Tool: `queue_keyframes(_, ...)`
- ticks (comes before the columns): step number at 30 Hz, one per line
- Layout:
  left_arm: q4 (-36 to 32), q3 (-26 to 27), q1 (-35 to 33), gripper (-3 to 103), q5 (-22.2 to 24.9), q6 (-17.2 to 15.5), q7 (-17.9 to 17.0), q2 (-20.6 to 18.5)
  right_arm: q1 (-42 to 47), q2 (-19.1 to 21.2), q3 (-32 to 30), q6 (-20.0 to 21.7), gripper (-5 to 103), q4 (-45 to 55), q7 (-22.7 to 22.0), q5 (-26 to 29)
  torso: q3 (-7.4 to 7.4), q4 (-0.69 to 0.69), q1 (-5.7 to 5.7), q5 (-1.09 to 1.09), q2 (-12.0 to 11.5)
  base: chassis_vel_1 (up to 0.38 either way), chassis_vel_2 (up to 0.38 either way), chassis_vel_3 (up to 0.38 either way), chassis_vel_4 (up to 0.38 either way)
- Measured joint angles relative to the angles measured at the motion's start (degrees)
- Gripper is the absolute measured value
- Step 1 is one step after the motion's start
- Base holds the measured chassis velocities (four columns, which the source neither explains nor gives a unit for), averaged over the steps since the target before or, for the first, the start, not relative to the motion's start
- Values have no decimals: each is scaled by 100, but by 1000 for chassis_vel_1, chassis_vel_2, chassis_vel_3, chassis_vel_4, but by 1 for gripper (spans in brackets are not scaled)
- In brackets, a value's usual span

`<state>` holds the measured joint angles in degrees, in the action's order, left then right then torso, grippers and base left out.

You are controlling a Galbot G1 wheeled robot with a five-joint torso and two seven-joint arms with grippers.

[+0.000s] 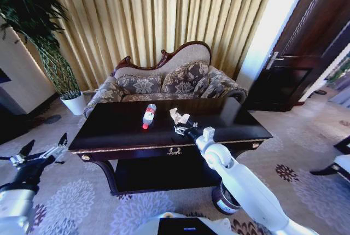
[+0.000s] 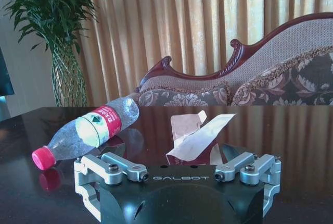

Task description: Move to the front of the table and place the trash on the table into the trash bin.

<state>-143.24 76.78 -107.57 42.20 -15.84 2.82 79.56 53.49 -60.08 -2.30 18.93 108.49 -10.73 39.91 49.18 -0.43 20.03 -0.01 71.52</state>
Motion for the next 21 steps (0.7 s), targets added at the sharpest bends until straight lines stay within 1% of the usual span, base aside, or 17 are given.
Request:
queue_keyframes(15, 0, 41, -10, 100, 20, 87, 17, 26, -375, -182, 259, 3, 100, -531, -140, -18, 0, 0, 0, 0, 0, 0, 0, 0, 0)
queue_keyframes(21, 0, 28, 23, 100, 42, 156, 18, -3, -500, -209, 290, -91, 100, -822, -140, -118, 0, 0, 0, 0, 0, 0, 0, 0, 0)
